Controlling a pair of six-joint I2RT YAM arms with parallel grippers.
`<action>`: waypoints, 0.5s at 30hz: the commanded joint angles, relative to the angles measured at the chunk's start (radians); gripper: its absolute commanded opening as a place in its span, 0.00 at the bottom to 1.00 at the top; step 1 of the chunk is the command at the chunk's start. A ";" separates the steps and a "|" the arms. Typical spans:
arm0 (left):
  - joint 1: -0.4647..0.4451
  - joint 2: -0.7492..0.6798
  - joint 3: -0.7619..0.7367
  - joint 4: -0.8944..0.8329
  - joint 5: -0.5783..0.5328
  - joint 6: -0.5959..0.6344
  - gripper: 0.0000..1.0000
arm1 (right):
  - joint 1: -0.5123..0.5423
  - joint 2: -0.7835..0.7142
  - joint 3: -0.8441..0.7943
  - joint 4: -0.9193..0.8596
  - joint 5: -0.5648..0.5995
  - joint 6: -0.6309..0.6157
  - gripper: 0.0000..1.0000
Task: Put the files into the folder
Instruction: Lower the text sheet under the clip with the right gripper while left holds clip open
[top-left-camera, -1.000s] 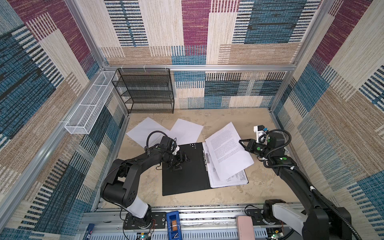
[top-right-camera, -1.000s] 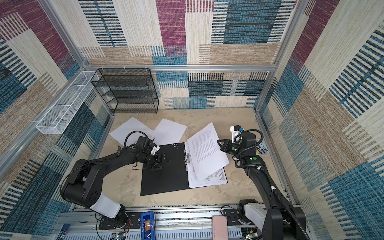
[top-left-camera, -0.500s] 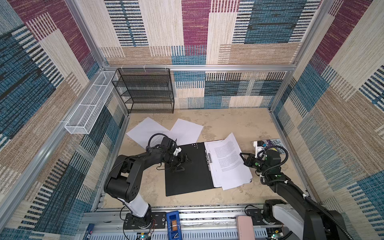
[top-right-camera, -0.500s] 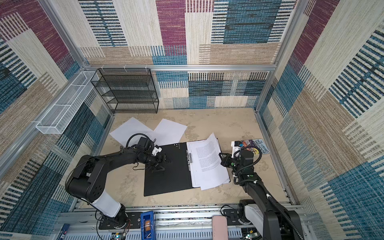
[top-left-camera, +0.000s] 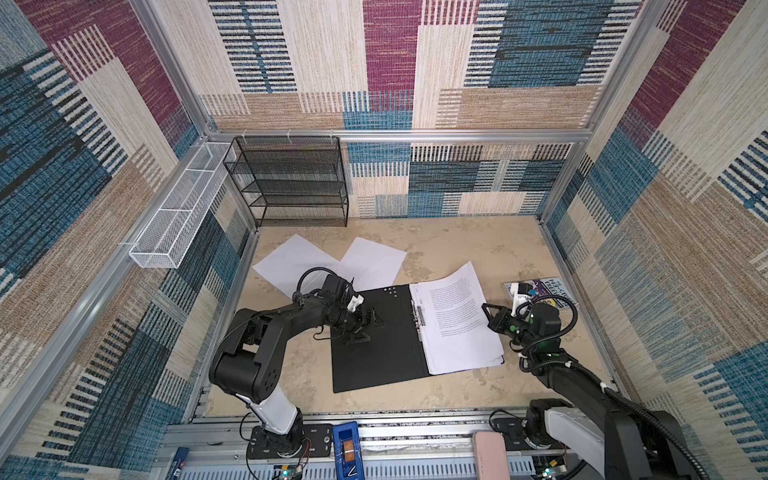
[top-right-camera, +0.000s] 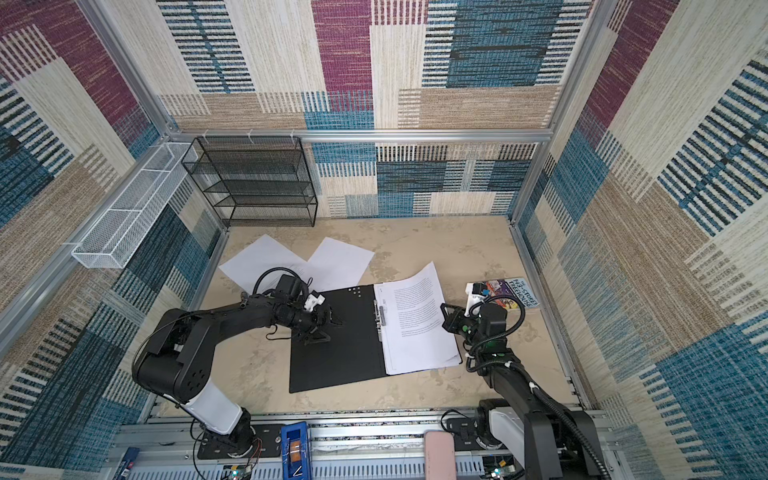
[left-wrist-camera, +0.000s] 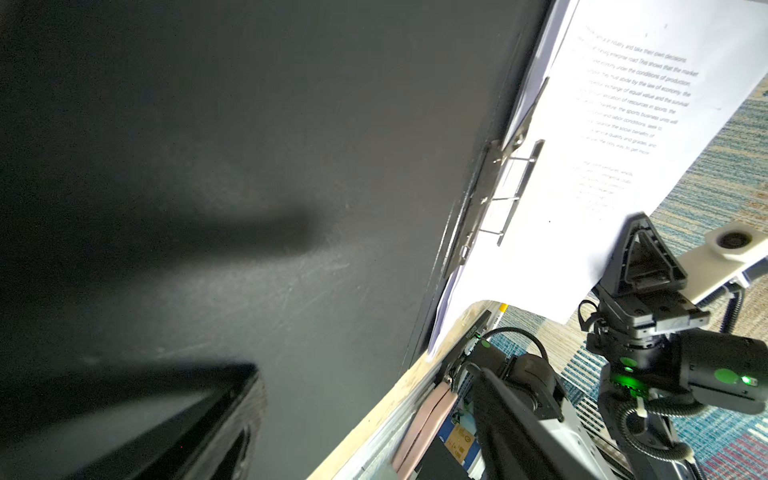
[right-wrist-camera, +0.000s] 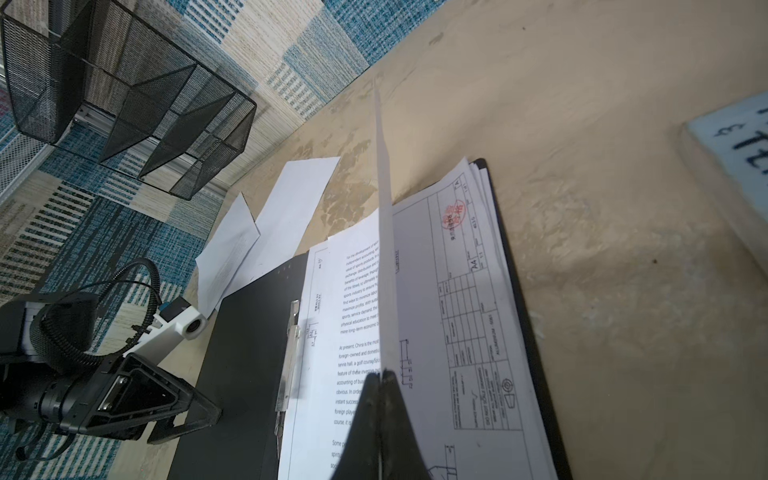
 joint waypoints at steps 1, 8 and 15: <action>-0.001 0.024 -0.010 -0.092 -0.126 0.016 0.82 | 0.002 0.026 0.001 0.082 -0.035 0.014 0.00; -0.001 0.032 -0.009 -0.091 -0.124 0.018 0.82 | 0.011 0.058 0.004 0.098 -0.052 0.009 0.00; -0.001 0.030 -0.008 -0.101 -0.130 0.022 0.81 | 0.019 0.089 0.016 0.089 -0.056 -0.023 0.00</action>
